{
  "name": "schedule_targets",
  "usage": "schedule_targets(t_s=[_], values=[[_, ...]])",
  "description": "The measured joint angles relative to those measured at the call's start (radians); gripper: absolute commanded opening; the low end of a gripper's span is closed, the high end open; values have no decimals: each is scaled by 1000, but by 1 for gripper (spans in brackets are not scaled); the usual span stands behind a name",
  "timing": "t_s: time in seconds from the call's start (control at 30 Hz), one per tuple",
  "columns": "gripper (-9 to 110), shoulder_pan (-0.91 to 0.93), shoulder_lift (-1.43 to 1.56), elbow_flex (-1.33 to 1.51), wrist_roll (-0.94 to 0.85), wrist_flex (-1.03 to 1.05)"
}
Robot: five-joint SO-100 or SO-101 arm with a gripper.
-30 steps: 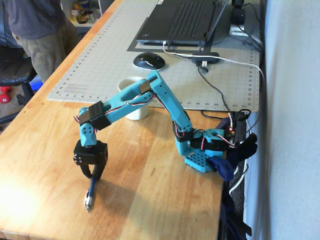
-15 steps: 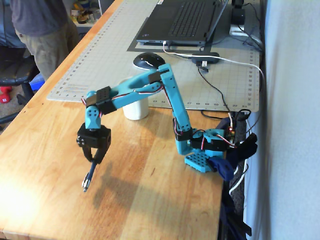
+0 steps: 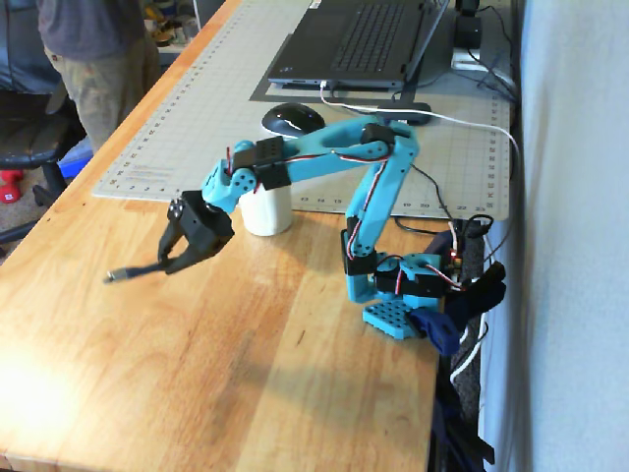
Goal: Grasp a pen and put it in a mug.
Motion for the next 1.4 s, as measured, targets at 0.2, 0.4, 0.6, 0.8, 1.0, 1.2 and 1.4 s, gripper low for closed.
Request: schedule_targets(t_s=[0.2, 0.4, 0.6, 0.8, 1.0, 1.2, 1.4], values=[[6, 120, 161, 141, 304, -356], [6, 278, 262, 199, 469, -538], [6, 502, 311, 218, 497, -572], [6, 669, 321, 218, 497, -572], [6, 765, 354, 218, 497, -572], [6, 804, 364, 301, 499, -572], [6, 808, 370, 394, 499, -572]])
